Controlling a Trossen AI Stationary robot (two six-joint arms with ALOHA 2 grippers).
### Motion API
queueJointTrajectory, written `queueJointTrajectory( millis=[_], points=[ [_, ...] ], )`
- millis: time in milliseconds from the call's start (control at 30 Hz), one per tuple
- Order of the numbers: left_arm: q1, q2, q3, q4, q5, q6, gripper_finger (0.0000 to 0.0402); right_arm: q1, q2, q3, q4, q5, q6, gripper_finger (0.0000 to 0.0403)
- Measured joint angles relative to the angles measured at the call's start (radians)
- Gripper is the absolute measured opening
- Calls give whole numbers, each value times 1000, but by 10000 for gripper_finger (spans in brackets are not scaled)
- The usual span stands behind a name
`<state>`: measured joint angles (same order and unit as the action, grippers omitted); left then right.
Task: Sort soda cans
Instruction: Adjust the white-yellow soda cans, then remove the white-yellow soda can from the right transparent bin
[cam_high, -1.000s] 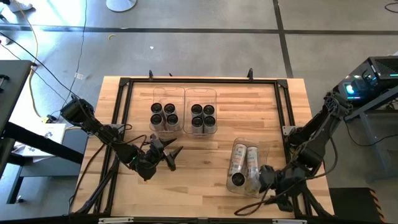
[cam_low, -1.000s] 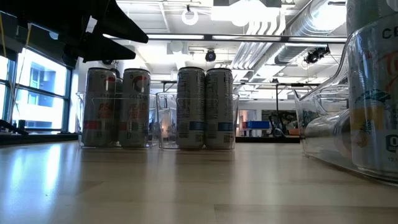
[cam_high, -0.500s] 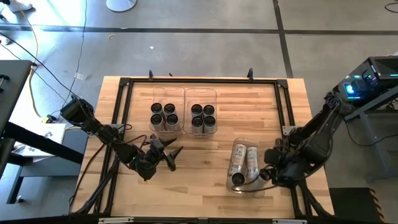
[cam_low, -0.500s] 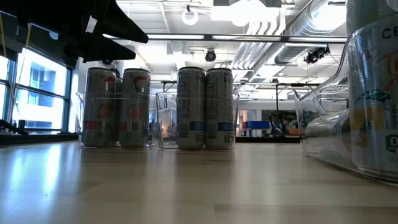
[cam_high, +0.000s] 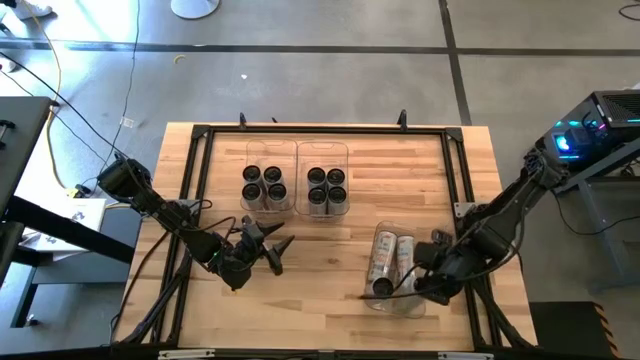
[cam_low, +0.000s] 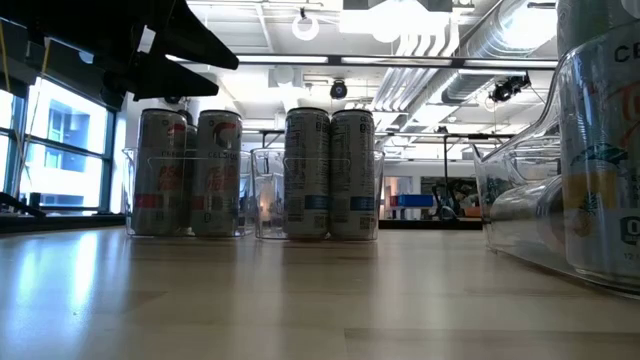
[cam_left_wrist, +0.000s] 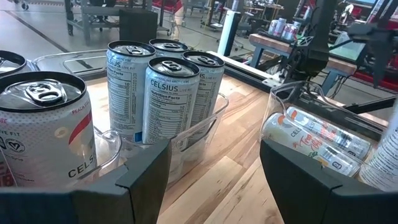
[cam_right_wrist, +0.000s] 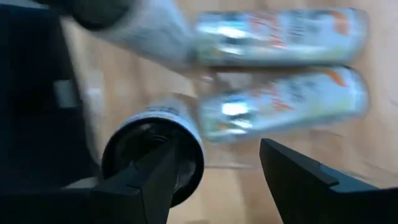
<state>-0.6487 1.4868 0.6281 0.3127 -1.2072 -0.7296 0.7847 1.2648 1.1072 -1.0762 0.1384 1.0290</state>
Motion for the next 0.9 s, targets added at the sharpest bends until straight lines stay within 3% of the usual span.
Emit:
queueJointTrajectory(
  millis=[200,400,567,667,733,800,900],
  points=[
    [0,0,0,0,0,1,241,2,1,0,132,-67,-17,222],
    [0,0,0,0,0,1,241,1,1,2,154,-61,-56,222],
    [0,0,0,-1,0,1,241,1,-4,44,33,85,-6,222],
    [-1,0,0,-1,0,1,241,0,-10,50,-112,263,154,222],
    [-1,0,0,0,0,0,241,-15,-10,41,-201,313,280,222],
    [-1,0,0,0,0,0,241,-54,-10,16,-253,286,339,222],
    [1,0,0,0,0,0,241,-130,-10,-31,-229,188,290,227]
  ],
)
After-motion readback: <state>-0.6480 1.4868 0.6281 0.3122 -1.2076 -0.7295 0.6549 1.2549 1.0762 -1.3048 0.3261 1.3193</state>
